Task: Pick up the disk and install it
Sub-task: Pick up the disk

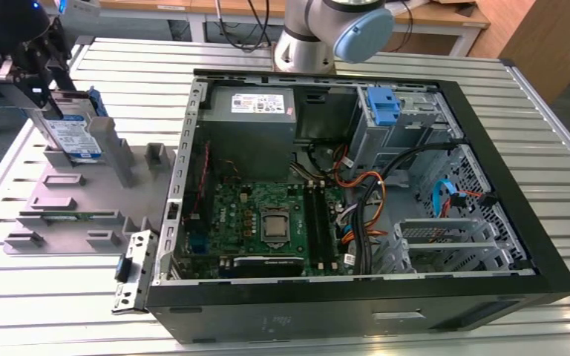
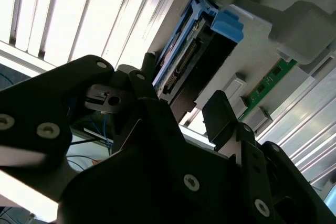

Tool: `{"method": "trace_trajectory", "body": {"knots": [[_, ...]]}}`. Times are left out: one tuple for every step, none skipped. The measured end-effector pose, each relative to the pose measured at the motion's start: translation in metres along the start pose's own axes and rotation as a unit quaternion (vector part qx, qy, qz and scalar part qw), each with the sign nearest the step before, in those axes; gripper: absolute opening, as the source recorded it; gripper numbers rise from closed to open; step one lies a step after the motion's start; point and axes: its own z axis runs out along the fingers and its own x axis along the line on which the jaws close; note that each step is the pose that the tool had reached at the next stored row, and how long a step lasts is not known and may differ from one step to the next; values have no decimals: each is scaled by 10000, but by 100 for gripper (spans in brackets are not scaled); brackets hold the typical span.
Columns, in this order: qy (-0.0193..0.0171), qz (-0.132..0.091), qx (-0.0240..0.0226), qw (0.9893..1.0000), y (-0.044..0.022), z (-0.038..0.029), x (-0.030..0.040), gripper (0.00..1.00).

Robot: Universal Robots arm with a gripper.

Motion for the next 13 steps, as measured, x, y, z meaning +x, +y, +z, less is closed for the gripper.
{"method": "trace_trajectory", "body": {"knots": [[0,0,0,10000,0,0,0,63],[0,0,0,10000,0,0,0,57],[0,0,0,10000,0,0,0,51],[0,0,0,10000,0,0,0,51],[0,0,0,10000,0,0,0,44],[0,0,0,10000,0,0,0,44],[0,0,0,10000,-1,0,0,44],[1,-1,-1,10000,-1,-1,4,44],[1,-1,-1,10000,-2,-1,9,44],[1,-1,-1,10000,-2,-1,9,44],[1,0,0,10000,-2,-1,9,44],[1,0,0,10000,-1,-1,10,44],[1,0,0,10000,-1,-1,11,44]]}}
